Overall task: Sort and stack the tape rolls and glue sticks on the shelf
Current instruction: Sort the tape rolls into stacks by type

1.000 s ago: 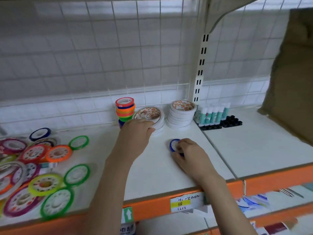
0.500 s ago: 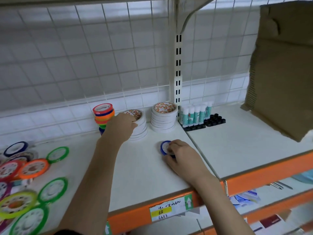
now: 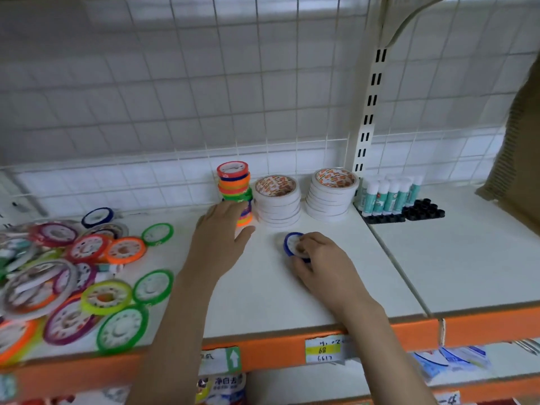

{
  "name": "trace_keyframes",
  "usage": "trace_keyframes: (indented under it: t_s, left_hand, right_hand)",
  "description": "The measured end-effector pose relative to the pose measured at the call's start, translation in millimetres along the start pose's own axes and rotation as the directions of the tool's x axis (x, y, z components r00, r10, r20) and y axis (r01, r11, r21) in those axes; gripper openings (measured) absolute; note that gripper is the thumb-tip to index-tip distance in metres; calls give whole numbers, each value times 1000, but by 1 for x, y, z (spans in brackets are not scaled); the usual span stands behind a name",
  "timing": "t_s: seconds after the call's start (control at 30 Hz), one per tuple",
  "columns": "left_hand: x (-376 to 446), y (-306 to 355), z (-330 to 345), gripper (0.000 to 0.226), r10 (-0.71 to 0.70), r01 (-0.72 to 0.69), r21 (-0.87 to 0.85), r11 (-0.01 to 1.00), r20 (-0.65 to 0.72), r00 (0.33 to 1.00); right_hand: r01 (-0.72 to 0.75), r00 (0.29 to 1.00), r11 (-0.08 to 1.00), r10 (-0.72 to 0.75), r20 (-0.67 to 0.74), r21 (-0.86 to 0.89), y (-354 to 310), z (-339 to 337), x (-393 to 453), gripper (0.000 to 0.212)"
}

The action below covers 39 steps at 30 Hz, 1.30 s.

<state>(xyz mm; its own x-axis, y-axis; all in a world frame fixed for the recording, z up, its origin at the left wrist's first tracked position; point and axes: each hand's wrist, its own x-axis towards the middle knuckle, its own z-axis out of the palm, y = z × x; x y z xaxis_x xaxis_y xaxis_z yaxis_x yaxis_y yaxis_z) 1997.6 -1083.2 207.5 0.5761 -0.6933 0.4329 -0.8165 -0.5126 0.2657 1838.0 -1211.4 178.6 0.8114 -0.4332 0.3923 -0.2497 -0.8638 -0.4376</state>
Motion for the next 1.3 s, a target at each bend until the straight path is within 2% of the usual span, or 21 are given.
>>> trace_keyframes:
  t_s: [0.13, 0.27, 0.43, 0.63, 0.83, 1.17, 1.3]
  left_hand:
    - [-34, -48, -21, 36, -171, 166, 67, 984, 72, 983]
    - [-55, -94, -45, 35, -270, 255, 132, 958, 114, 956]
    - [-66, -137, -67, 35, -281, 263, 155, 952, 109, 953]
    - [-84, -149, -64, 41, -282, 267, 133, 955, 115, 952]
    - [-92, -158, -61, 40, -272, 275, -14, 961, 114, 956]
    - [-94, -158, -64, 45, -244, 242, 27, 970, 141, 959]
    - [-94, -157, -65, 45, -253, 252, 19, 967, 136, 958]
  right_hand:
    - [56, 998, 997, -56, -4, 43, -34, 24, 6, 21]
    - [98, 995, 992, -100, 18, 76, -68, 48, 10, 23]
    - [118, 992, 987, -123, 40, 113, -108, 74, 16, 26]
    - [105, 992, 989, -112, 59, 107, -139, 95, 24, 28]
    - [86, 991, 996, -84, 107, -11, -158, 97, 55, 21]
    - [26, 974, 949, 47, 223, -313, -156, 117, 122, 26]
    - [3, 962, 924, 102, 253, -381, -150, 127, 133, 28]
